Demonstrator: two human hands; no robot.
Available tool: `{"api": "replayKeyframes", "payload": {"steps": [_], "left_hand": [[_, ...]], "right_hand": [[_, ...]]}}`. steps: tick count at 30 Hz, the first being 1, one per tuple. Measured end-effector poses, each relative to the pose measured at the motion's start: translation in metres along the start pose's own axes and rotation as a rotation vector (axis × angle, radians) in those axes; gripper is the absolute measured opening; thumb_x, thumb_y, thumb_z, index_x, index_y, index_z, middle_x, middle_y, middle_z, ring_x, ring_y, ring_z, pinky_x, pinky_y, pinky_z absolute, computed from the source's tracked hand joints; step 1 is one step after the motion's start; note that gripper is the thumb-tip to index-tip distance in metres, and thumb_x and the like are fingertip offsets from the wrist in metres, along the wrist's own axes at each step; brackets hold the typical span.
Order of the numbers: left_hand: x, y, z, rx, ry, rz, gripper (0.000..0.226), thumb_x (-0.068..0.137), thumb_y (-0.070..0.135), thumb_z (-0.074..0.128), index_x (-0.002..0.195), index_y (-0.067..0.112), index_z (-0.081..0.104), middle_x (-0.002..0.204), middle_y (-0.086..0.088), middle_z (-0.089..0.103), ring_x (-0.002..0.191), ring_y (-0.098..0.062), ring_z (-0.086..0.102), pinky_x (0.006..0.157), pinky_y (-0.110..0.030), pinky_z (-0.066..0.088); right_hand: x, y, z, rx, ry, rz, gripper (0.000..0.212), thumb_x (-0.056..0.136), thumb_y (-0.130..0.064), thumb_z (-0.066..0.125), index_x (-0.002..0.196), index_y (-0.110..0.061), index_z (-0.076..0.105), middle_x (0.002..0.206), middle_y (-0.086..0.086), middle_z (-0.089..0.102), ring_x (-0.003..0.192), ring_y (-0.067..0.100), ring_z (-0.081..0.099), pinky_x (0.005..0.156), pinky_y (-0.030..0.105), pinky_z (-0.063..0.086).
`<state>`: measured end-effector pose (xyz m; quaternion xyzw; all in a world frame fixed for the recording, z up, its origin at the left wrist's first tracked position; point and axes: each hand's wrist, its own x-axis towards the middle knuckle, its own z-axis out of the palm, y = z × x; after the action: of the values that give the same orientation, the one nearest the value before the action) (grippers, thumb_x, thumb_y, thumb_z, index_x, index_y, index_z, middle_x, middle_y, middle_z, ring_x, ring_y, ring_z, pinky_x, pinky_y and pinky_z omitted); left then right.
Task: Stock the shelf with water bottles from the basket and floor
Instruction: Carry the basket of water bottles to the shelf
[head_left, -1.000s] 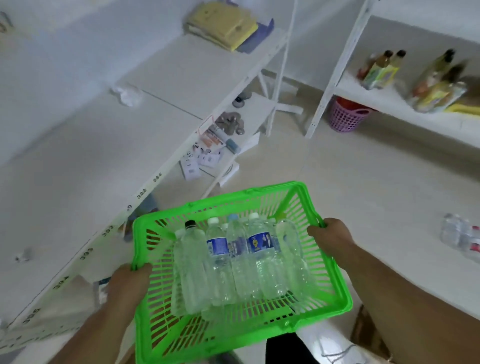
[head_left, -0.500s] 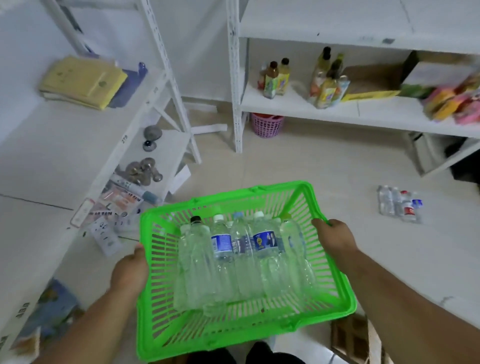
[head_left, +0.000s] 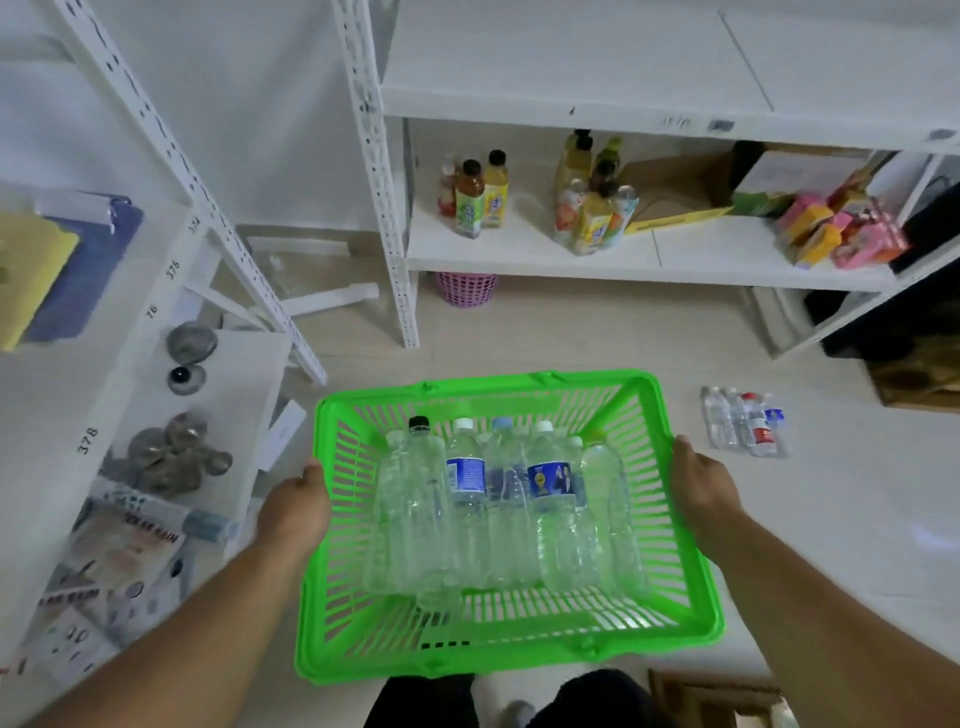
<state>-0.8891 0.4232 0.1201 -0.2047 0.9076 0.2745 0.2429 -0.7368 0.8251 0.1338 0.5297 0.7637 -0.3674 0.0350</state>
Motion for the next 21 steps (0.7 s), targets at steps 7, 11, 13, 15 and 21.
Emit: {"api": "replayKeyframes", "payload": {"steps": [7,11,13,15,21], "left_hand": [[0.075,0.089,0.003,0.085,-0.029,0.045,0.069,0.106,0.042,0.020,0.116,-0.012,0.062,0.128,-0.037,0.056,0.120,-0.045,0.054,0.100,-0.044,0.040],[0.108,0.137,0.013,0.093,-0.031,0.057,0.067,0.106,0.042,0.021,0.118,-0.010,0.062,0.128,-0.036,0.056,0.118,-0.045,0.055,0.099,-0.045,0.041],[0.125,0.160,0.022,0.104,-0.022,0.052,0.067,0.106,0.042,0.021,0.117,-0.010,0.062,0.126,-0.037,0.058,0.116,-0.045,0.056,0.096,-0.044,0.042],[0.142,0.180,0.034,0.120,-0.030,0.032,0.068,0.105,0.043,0.020,0.115,-0.008,0.063,0.124,-0.037,0.058,0.113,-0.045,0.057,0.091,-0.042,0.042],[0.199,0.236,0.078,0.109,-0.048,-0.041,0.061,0.106,0.037,0.022,0.114,-0.007,0.062,0.123,-0.038,0.058,0.112,-0.045,0.057,0.091,-0.043,0.042]], "right_hand": [[0.072,-0.049,0.011,0.039,0.012,0.067,0.066,0.098,-0.059,0.028,0.087,-0.007,0.067,0.088,0.021,0.065,0.084,0.037,0.063,0.073,0.036,0.047],[0.120,-0.070,0.015,0.062,-0.028,0.119,0.065,0.098,-0.059,0.028,0.091,-0.006,0.067,0.085,0.017,0.065,0.082,0.035,0.062,0.075,0.038,0.049],[0.149,-0.080,0.018,0.083,-0.051,0.139,0.066,0.098,-0.059,0.028,0.095,-0.005,0.067,0.087,0.017,0.066,0.085,0.035,0.063,0.079,0.041,0.052],[0.177,-0.089,0.022,0.097,-0.076,0.152,0.068,0.098,-0.058,0.028,0.096,-0.004,0.068,0.087,0.017,0.066,0.084,0.035,0.063,0.077,0.040,0.051],[0.268,-0.106,0.043,0.087,-0.104,0.171,0.067,0.102,-0.054,0.027,0.102,-0.002,0.068,0.096,0.022,0.067,0.090,0.037,0.063,0.077,0.038,0.047]]}}
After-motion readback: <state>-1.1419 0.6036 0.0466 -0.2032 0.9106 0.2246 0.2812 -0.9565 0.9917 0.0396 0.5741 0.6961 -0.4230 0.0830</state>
